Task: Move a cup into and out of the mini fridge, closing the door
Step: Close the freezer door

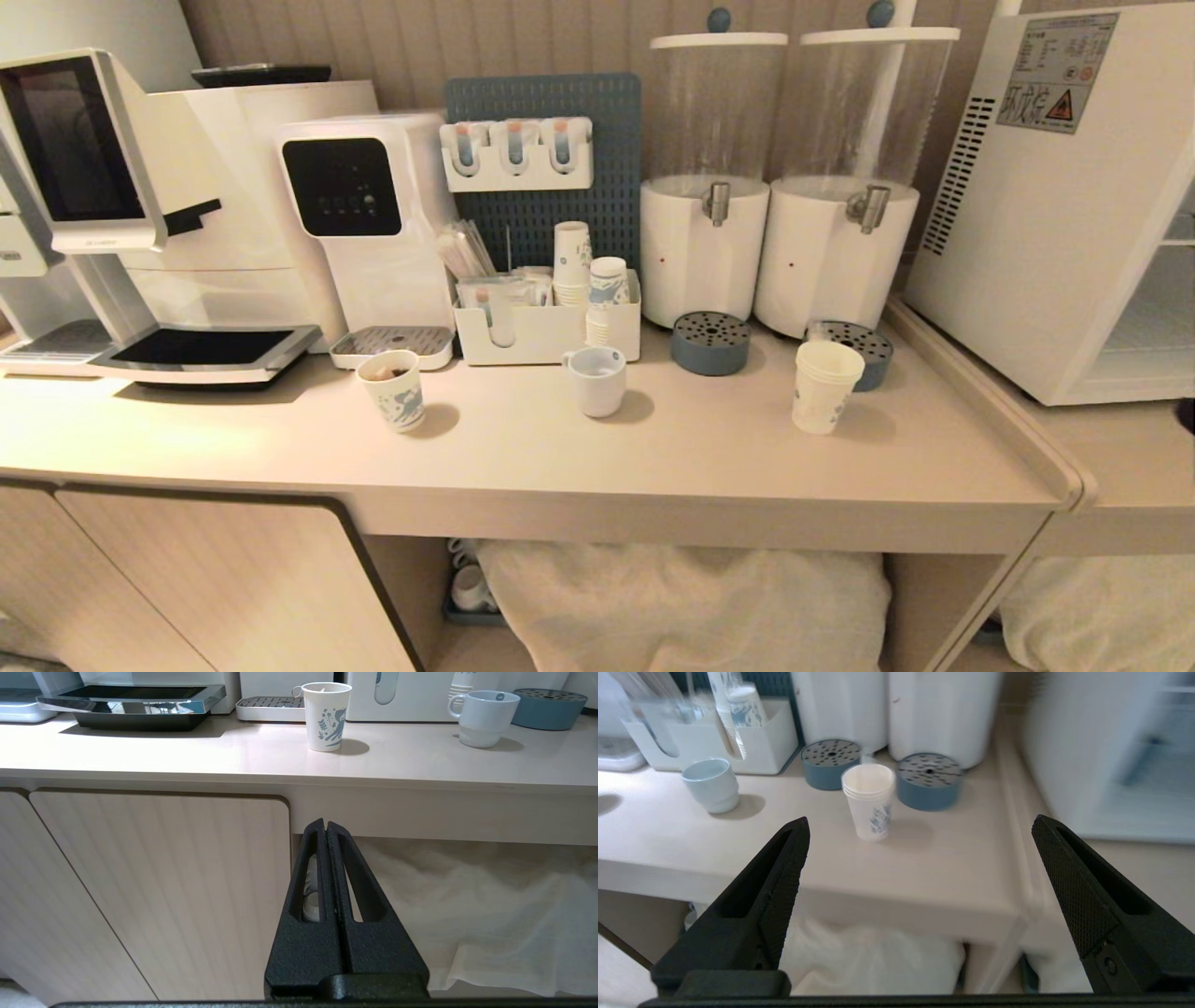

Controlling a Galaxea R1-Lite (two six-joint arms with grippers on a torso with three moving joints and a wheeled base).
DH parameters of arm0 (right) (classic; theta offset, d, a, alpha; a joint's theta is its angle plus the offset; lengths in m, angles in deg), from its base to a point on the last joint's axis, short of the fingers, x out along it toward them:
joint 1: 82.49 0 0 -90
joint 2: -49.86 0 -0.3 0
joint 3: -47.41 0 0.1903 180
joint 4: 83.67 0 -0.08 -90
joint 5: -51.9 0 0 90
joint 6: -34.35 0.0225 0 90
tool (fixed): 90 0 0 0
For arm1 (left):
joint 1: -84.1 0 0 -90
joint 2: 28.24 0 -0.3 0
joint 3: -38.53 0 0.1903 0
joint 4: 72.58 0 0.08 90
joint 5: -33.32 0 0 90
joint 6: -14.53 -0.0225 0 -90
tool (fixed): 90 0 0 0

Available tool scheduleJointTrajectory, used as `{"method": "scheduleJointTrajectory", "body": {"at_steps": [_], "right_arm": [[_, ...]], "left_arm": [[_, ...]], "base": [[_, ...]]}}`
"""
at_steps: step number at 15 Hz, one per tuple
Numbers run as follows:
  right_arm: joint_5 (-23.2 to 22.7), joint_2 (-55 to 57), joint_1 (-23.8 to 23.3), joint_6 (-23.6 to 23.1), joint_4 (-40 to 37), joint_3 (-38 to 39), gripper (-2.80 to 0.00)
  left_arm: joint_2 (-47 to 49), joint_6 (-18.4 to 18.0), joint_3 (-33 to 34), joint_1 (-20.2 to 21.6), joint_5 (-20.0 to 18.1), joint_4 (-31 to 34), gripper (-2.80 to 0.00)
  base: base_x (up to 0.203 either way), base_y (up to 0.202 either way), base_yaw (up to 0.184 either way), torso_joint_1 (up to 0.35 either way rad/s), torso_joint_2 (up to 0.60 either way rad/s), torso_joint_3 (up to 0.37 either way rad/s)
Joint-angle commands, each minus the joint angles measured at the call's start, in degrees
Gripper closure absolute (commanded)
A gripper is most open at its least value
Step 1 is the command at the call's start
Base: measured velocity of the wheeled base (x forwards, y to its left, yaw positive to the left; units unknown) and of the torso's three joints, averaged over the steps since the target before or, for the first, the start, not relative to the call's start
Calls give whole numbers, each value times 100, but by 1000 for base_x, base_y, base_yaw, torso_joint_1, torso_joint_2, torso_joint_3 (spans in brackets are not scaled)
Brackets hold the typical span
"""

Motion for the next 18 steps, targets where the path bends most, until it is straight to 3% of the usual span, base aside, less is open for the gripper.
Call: {"method": "scheduleJointTrajectory", "body": {"at_steps": [1,3,5,7,9,10,12,13,16,18], "right_arm": [[191,-2115,-34,92,-1261,41,-280],[1019,-2559,-58,362,-1585,419,-280],[1426,-2530,-69,475,-1624,746,-280],[1579,-2523,-70,546,-2066,167,-280],[1672,-2519,-110,810,-2983,-640,-280],[1564,-2514,-350,897,-3195,-829,-280],[634,-2577,-1207,960,-3463,-1053,-280],[317,-2728,-1388,974,-3680,-1090,-280],[-773,-3731,-1215,866,-4002,-643,-280],[-821,-4023,-1172,815,-3509,189,-280]], "left_arm": [[7,-3,114,2,-1,-6,0],[7,-5,114,2,-1,-6,0],[7,-5,105,2,-1,-6,0],[7,-5,105,2,-1,-6,0],[7,-7,107,2,-3,-6,0],[7,-14,105,2,-10,-6,0],[7,-12,105,2,-10,-6,0],[7,-5,105,2,-2,-6,0],[7,-5,109,2,-10,-6,0],[7,-5,105,2,-10,-6,0]], "base": [[0,0,0,0,0,0],[0,0,0,0,0,0],[0,0,0,0,0,0],[0,0,0,0,0,0],[0,0,0,0,0,0],[0,0,0,0,0,0],[0,0,0,0,0,0],[0,0,0,0,0,0],[0,0,0,0,0,0],[0,0,0,0,0,0]]}}
